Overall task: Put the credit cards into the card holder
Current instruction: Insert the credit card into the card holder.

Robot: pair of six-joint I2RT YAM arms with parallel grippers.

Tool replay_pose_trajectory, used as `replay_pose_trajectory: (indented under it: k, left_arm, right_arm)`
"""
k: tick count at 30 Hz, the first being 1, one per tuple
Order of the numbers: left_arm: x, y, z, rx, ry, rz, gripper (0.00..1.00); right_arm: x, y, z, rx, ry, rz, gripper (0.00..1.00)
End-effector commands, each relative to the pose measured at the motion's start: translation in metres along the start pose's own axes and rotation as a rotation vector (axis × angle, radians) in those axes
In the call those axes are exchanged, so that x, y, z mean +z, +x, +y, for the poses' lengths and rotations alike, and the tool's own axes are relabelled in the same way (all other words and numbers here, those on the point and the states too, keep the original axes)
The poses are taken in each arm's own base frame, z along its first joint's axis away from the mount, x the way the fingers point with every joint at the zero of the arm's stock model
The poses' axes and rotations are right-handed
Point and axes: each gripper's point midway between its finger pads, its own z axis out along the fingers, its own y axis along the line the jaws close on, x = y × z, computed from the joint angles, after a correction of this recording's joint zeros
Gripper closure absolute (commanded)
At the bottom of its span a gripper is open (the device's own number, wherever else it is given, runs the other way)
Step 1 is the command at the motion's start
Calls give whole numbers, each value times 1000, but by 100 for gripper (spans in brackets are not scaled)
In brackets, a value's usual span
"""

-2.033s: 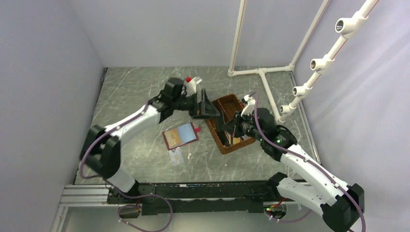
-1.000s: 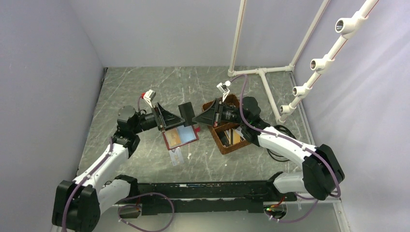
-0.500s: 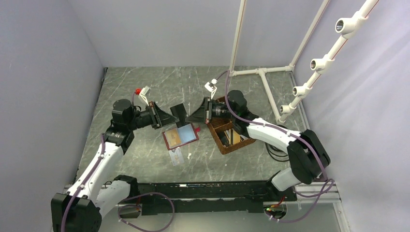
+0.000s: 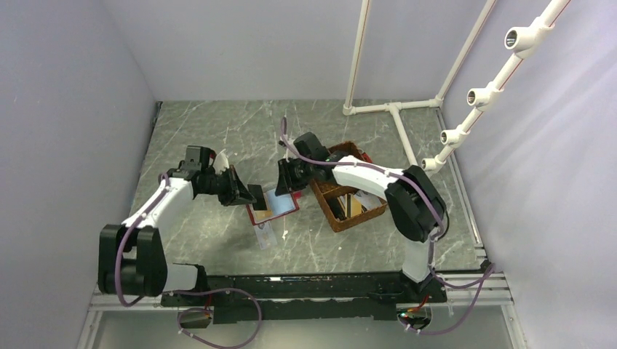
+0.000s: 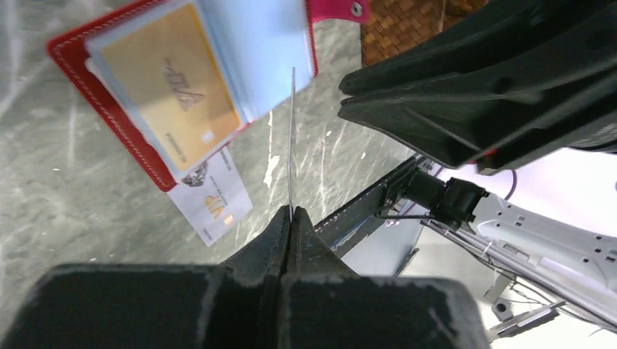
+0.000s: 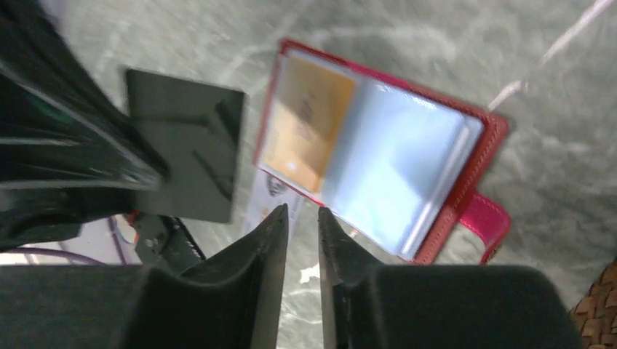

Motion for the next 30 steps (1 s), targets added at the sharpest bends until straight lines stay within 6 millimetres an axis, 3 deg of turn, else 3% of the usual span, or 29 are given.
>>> replay_pose_trajectory:
  k: [1,6,13,20,30]
  left_arm:
    - [1,-5,9,10,40,24,100]
    - [17,-2,19,-23,82,53,100]
    - [33,4,33,-59,99,124,100]
    - [47,3,46,-75,102,159,100]
    - [55,0,43,-82,170,153,100]
  right_arm:
    - [8,14,-33,-58,133,64,81]
    - [25,24,-60,-62,200,108,96]
    - [28,29,-80,-38,231,115,100]
    - [33,34,-84,-21,211,124,100]
    - [35,37,-86,-24,205,135,100]
